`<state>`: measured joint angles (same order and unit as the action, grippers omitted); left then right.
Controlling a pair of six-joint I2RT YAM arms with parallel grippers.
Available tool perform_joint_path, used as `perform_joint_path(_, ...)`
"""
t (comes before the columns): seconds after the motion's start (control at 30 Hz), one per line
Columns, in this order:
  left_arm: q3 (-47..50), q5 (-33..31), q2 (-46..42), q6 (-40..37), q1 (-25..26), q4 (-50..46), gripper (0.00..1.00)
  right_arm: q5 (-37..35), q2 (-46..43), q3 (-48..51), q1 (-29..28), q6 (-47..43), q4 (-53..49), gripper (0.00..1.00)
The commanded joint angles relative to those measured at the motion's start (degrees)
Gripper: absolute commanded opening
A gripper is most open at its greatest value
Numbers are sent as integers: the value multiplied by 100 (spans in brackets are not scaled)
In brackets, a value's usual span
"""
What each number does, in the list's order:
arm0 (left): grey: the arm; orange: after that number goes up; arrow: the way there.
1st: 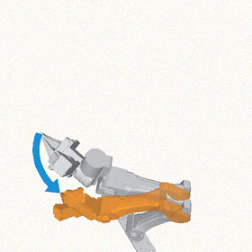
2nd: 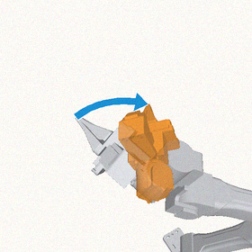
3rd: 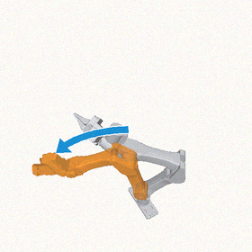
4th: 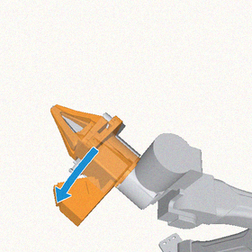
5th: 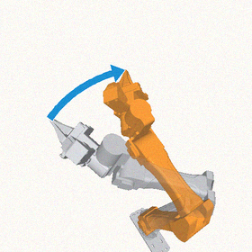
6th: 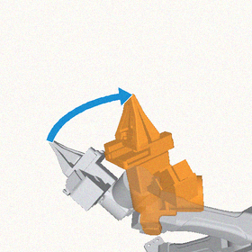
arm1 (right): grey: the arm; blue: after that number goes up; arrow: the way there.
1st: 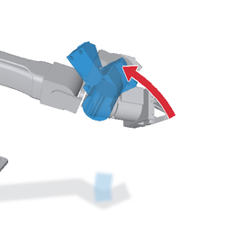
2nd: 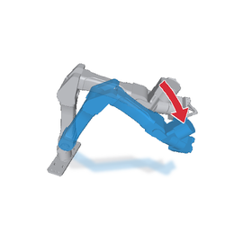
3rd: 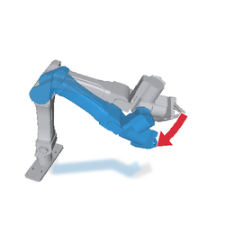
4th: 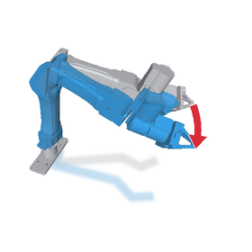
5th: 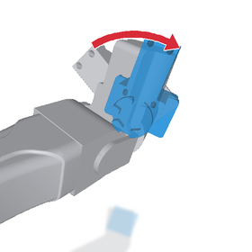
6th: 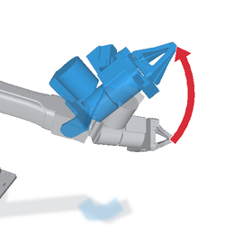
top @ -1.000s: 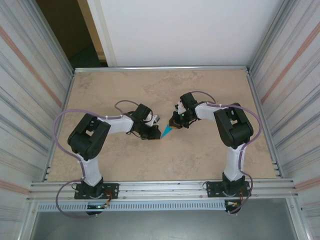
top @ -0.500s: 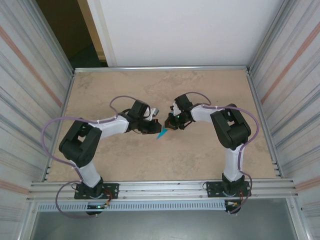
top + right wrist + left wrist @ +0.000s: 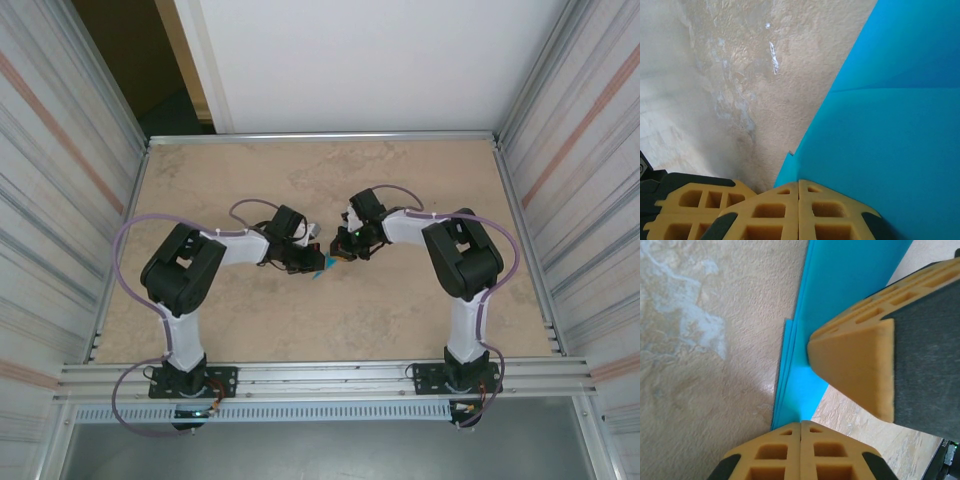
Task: Fold a paper plane with a square sheet of paper (pick it up from the middle)
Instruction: Fold the wing for the fifth time at the center of the table.
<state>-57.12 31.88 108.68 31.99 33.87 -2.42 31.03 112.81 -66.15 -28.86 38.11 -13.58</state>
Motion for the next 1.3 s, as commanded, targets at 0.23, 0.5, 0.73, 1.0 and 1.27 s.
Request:
perform_joint_path(0.23, 139, -156, -7, 47, 39, -196, 5, -243, -349, -266, 627, -690, -617, 16)
perform_joint_path(0.5, 27, -76, 31, -7, 33, -278, 5, -164, -86, -616, 743, -961, -844, 16)
perform_joint_path(0.73, 28, -56, 22, -22, 40, -300, 5, -174, 207, -782, 743, -996, -919, 15)
perform_joint_path(1.0, 80, -103, -66, 5, 41, -321, 5, -460, 410, -900, 761, -1053, -1138, 15)
perform_joint_path(1.27, 3, 17, -246, -30, 32, -335, 6, -614, 539, -848, 780, -1056, -1226, 14)
